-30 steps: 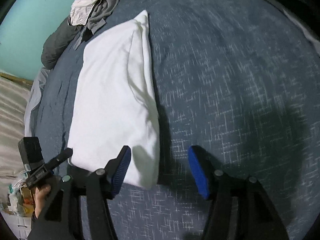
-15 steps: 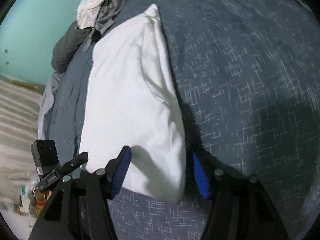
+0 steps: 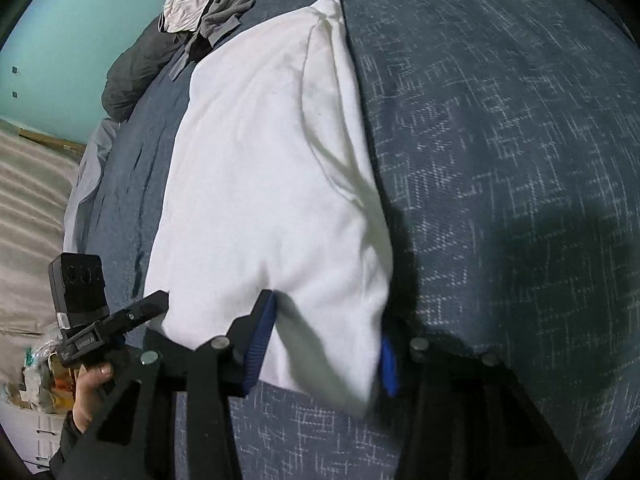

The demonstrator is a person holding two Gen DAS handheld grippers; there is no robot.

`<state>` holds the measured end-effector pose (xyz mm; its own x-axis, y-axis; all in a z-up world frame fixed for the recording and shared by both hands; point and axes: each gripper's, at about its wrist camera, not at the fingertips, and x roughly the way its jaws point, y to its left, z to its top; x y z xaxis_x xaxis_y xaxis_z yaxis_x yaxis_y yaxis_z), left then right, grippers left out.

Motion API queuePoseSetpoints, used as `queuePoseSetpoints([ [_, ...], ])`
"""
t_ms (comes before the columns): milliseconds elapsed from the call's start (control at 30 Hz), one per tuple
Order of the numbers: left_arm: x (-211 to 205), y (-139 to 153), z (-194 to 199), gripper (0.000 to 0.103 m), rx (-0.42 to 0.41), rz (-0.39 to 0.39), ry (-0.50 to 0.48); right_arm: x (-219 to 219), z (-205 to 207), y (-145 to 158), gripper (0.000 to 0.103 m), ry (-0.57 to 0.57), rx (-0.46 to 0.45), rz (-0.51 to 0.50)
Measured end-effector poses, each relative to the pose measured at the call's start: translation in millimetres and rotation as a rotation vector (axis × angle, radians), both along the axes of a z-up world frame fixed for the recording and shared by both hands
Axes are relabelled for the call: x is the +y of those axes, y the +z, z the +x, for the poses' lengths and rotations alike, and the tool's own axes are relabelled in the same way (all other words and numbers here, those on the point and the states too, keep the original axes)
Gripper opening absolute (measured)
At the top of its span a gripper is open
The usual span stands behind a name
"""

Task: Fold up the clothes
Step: 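Grasp the end of the white bundle with the left tool while the right tool grasps it, then lift the white bundle with both tools and carry it toward the clothes stack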

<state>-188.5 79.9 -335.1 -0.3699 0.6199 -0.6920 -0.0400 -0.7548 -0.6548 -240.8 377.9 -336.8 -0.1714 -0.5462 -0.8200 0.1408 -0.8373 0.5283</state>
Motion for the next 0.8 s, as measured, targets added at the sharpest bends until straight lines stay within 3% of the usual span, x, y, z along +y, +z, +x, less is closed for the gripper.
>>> queuePoseSetpoints([
  [100,6,3,0,0.070,0.033,-0.023,-0.023,-3,1,0,0.033,0.012,0.022,0.007],
  [167,6,4,0,0.063,0.045,-0.028,-0.025,-8,1,0,0.016,0.016,0.033,-0.009],
  [233,5,6,1,0.044,0.059,-0.028,-0.024,-12,5,3,0.013,0.015,0.054,-0.009],
  [333,5,20,3,0.036,0.101,-0.047,-0.029,-13,5,17,0.011,0.016,0.090,-0.022],
  [567,15,79,21,0.033,0.206,-0.079,-0.042,-10,12,87,0.010,0.057,0.195,-0.077],
  [800,49,147,37,0.033,0.268,-0.108,-0.086,39,48,154,0.010,0.063,0.269,-0.142],
])
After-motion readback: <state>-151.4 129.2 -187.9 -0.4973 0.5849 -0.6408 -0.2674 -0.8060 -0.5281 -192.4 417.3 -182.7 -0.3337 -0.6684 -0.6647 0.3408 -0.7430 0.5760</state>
